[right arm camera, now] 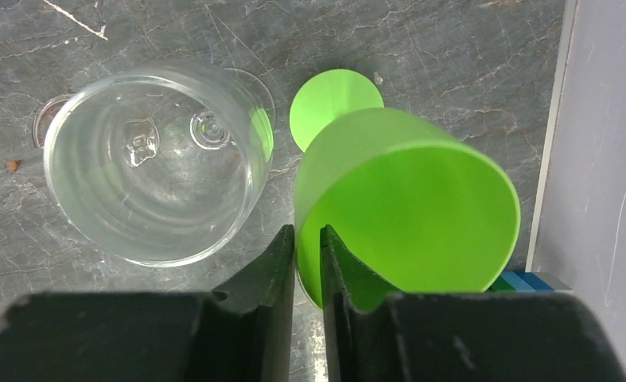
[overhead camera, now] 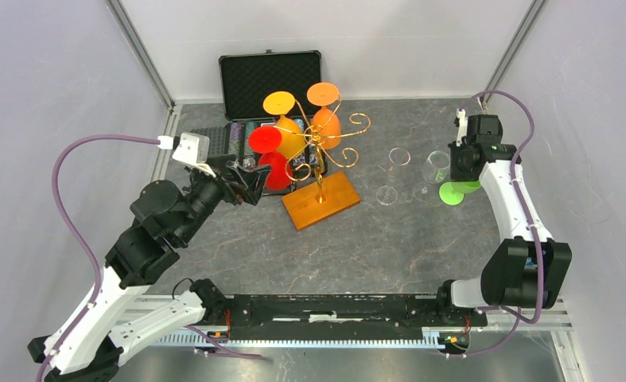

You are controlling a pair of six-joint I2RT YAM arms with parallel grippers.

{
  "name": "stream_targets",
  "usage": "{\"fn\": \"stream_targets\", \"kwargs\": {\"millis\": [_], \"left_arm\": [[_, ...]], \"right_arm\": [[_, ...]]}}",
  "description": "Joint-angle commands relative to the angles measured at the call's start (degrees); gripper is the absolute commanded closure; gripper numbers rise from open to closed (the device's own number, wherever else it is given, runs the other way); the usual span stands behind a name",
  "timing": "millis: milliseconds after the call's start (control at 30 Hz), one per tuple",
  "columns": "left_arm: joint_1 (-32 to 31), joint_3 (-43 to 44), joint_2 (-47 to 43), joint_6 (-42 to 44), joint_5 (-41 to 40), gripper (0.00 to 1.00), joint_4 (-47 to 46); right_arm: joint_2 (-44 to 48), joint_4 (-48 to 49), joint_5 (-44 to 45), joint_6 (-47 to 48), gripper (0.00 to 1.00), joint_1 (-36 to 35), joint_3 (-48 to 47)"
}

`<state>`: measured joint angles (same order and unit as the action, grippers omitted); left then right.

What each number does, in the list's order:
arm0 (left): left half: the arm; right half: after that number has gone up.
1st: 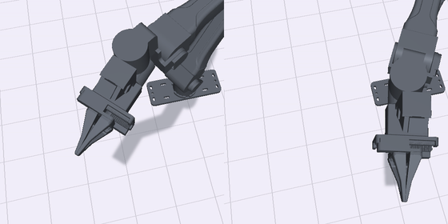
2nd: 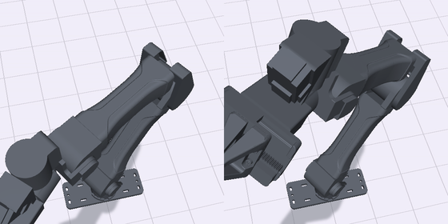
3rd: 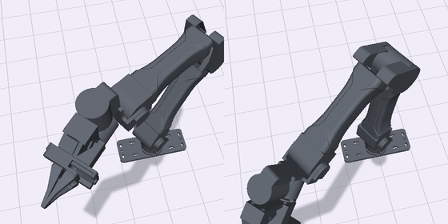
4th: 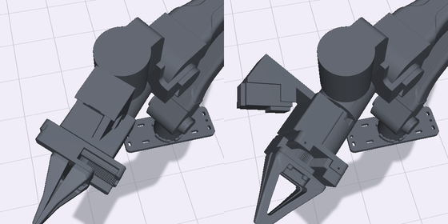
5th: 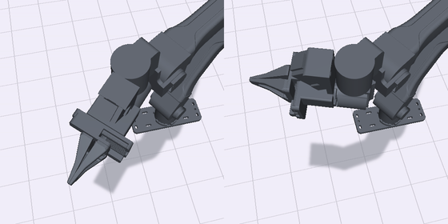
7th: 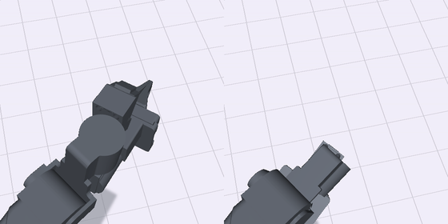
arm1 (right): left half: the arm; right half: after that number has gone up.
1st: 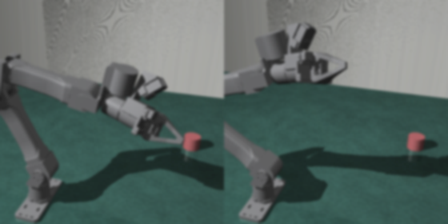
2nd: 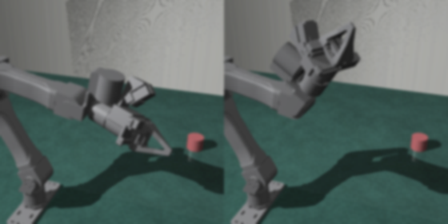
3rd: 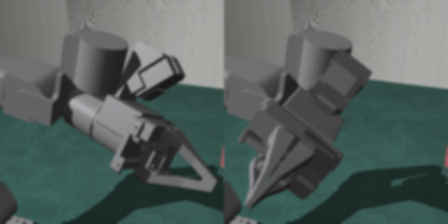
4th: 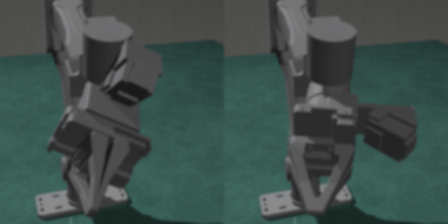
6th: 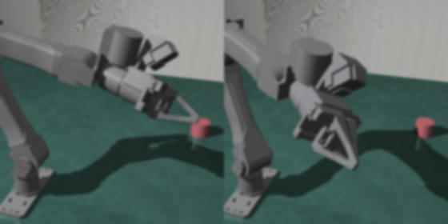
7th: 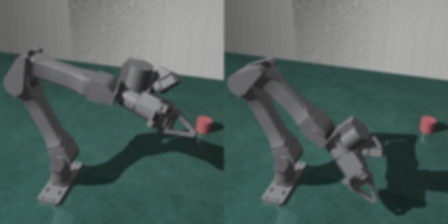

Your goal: Take the wine glass off the wine glass rack

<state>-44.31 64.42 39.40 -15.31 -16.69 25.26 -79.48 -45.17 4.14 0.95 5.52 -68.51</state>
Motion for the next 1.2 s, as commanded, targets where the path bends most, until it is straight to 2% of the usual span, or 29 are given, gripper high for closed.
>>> {"fn": "stream_targets", "kwargs": {"millis": [0,133,367,633,767,1000,1167], "left_arm": [[0.2,0.0,0.6,2.6,-1.2,0.00,-1.2],[0.2,0.2,0.9,2.6,-1.6,0.00,-1.1],[0.2,2.3,2.1,1.2,-5.0,0.00,1.7],[0.2,5.1,2.6,-0.7,-13.4,0.00,7.2],[0.2,8.0,4.5,-2.4,-14.5,0.00,12.5],[3.0,11.4,9.4,-5.1,-13.0,0.00,15.7],[10.6,12.0,13.4,-6.6,-3.8,0.00,14.5]], "right_arm": [[-0.4,0.1,0.8,-0.1,0.75,0.2,-0.9],[-0.6,-0.1,2.0,-0.5,0.68,0.2,-2.1],[0.7,0.6,2.4,-0.9,0.64,0.2,-5.2],[6.6,2.9,0.9,-3.9,0.57,0.2,-7.3],[11.2,4.7,-0.6,-5.3,0.53,0.2,-6.4],[18.5,9.5,-8.2,-9.0,0.47,0.1,-3.1],[23.0,13.6,-15.6,-10.7,0.44,0.2,-0.4]]}}
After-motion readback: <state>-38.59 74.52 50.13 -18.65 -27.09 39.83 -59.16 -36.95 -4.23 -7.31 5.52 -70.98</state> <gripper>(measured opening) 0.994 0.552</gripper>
